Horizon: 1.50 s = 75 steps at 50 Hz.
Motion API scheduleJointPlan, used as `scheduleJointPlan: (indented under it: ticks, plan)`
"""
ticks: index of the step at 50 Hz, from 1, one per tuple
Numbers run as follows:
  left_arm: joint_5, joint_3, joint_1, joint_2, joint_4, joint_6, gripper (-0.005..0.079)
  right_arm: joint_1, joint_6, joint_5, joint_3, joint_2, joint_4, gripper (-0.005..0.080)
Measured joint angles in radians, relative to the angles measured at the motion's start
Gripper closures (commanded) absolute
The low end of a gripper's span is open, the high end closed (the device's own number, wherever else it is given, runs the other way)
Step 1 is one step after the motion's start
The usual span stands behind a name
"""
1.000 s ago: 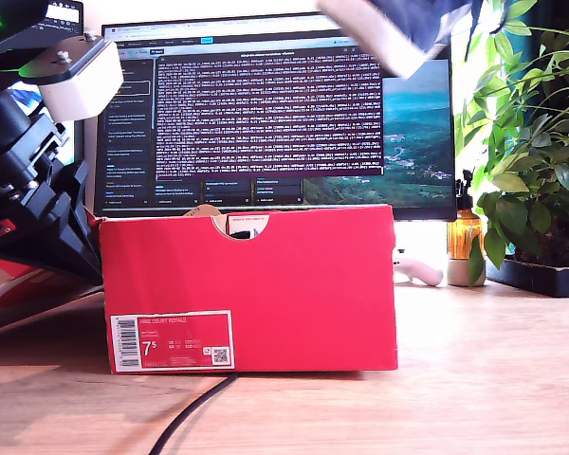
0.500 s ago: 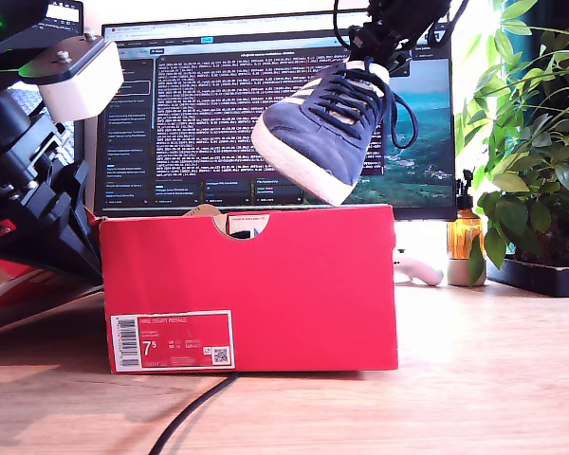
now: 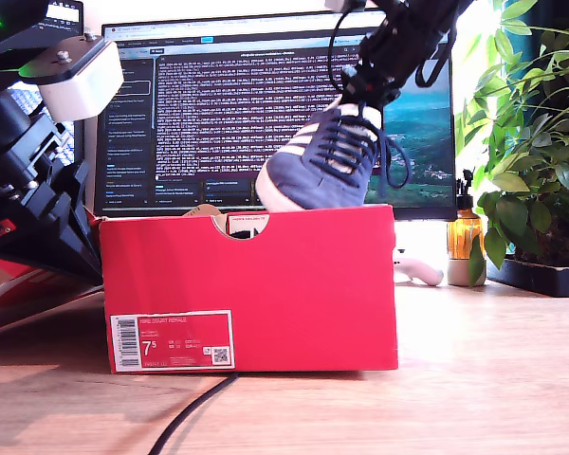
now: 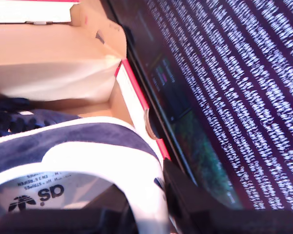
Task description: Pack the blue shoes by picking the first shoe and placing it inside the red shoebox, left side, then picking and rotating the second shoe and placing it in the shoebox
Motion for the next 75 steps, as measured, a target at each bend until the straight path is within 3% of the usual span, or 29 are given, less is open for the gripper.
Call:
scheduleJointPlan:
  ticks: [42, 53, 75]
  plan:
    - [0.008, 0.0, 0.0, 0.0, -0.001, 0.0, 0.076, 0.011, -0.114, 0.035, 0.0, 0.114, -0.097, 0.076]
    - [0.008, 0.0, 0.0, 0.0, -0.001, 0.0, 0.076, 0.014, -0.136, 0.066, 0.001, 0.114, -0.116, 0.0611]
    - [0.008, 0.0, 0.0, 0.0, -0.003, -0.001, 0.076, 0.103, -0.138, 0.144, 0.001, 0.113, -0.072, 0.0536]
